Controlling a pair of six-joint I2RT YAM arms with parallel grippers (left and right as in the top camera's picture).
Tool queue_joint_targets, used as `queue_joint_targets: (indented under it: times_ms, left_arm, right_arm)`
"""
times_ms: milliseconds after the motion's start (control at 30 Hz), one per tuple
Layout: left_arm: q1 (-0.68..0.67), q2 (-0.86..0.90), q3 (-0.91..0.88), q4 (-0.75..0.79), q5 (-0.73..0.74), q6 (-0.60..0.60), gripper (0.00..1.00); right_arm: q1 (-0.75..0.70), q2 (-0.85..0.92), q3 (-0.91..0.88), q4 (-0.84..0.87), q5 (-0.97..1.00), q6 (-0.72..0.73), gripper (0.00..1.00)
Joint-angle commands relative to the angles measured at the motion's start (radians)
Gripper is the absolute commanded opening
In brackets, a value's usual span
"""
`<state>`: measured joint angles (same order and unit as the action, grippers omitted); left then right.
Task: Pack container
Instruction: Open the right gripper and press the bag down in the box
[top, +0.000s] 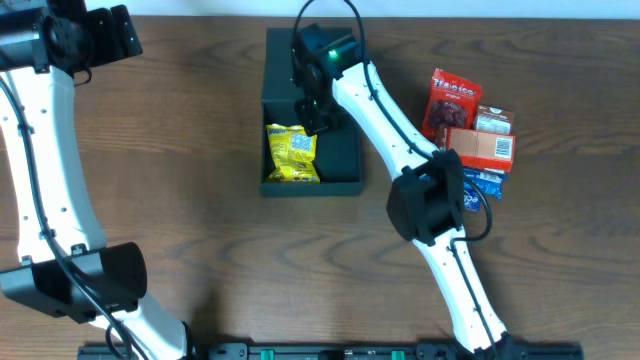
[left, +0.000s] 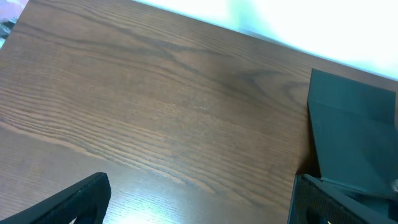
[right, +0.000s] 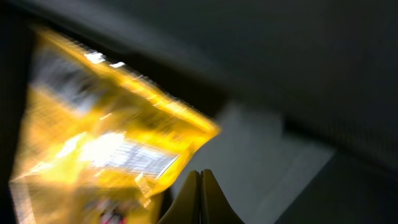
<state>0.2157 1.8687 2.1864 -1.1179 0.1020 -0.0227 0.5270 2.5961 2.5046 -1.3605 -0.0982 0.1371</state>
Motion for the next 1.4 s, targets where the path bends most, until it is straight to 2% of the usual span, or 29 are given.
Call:
queue_joint_targets:
  times_ms: [0,367,467,733,1067,1367]
  left_arm:
    - [0.005,0.003,0.006,0.0,0.007,0.0,0.95]
    - [0.005,0.003,0.006,-0.001,0.007,0.0,0.95]
    - [0.005,0.003,0.006,-0.001,0.007,0.0,0.95]
    - [0.005,0.006,0.006,-0.004,0.008,0.0,0.95]
    - [0.004,0.009,0.002,-0.011,0.029,0.0,0.95]
    - [0.004,0.009,0.002,-0.011,0.029,0.0,0.95]
  right_arm:
    - [0.011,0.0,-0.06,0.042,0.018,0.02,0.02]
    - [0.018,0.002,-0.116,0.171,-0.067,0.025,0.02]
    - [0.016,0.0,-0.114,0.146,-0.036,0.022,0.02]
    - [-0.002,-0.023,-0.063,-0.066,-0.054,0.021,0.02]
    - [0.064,-0.01,-0.085,-0.021,-0.072,-0.023,0.02]
    - [0.095,-0.009,-0.085,-0.004,-0.179,-0.069,0.02]
